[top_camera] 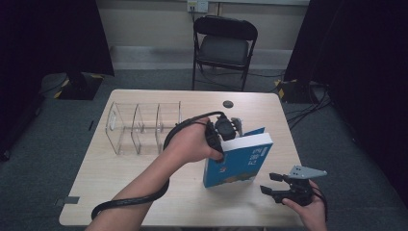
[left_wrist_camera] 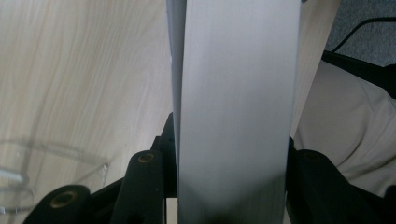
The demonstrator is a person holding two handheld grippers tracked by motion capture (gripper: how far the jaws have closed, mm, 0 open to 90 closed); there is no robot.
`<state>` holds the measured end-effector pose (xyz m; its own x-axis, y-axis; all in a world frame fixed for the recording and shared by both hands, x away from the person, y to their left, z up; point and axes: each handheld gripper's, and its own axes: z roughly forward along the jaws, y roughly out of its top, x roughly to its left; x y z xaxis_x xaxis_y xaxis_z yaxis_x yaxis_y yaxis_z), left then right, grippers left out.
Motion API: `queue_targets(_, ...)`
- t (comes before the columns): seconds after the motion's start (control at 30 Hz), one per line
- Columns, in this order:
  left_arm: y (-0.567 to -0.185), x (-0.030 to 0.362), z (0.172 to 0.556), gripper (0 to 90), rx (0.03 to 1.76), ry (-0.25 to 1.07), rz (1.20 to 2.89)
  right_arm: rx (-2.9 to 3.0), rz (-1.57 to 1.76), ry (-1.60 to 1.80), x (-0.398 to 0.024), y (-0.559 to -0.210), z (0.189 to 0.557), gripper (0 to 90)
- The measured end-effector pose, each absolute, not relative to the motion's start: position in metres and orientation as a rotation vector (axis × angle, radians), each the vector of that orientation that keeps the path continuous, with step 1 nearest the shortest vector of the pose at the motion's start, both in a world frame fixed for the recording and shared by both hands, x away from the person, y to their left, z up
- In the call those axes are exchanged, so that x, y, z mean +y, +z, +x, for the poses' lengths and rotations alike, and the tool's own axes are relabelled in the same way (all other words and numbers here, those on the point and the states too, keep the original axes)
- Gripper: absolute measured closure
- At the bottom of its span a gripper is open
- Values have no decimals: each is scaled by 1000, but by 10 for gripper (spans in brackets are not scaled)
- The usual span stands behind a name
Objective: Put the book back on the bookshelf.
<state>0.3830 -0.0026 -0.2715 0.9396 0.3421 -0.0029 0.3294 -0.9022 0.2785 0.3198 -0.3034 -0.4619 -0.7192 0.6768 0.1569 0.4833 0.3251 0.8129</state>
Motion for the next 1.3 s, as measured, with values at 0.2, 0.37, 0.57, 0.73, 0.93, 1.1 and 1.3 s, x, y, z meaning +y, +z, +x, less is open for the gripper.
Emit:
queue_targets(0.2,-271,31,384,616,599,59,2823,2350,1120,1294,-303,-471,328,278)
queue_targets(0.37,-270,53,382,617,655,55,2832,2365,1104,1210,-294,-476,335,237)
queue_targets(0.57,-271,62,379,614,663,53,2813,2430,1119,1064,-291,-489,341,173)
queue_targets(0.73,-271,62,380,610,625,60,2828,2437,1079,1008,-290,-495,342,143)
queue_targets(0.93,-271,64,383,594,643,55,2822,2389,1063,1029,-290,-499,339,131)
queue_targets(1.1,-277,58,383,578,621,73,2875,2388,1059,1035,-290,-500,340,131)
queue_targets(1.3,-284,52,388,575,622,43,2902,2388,1059,1034,-290,-500,340,131)
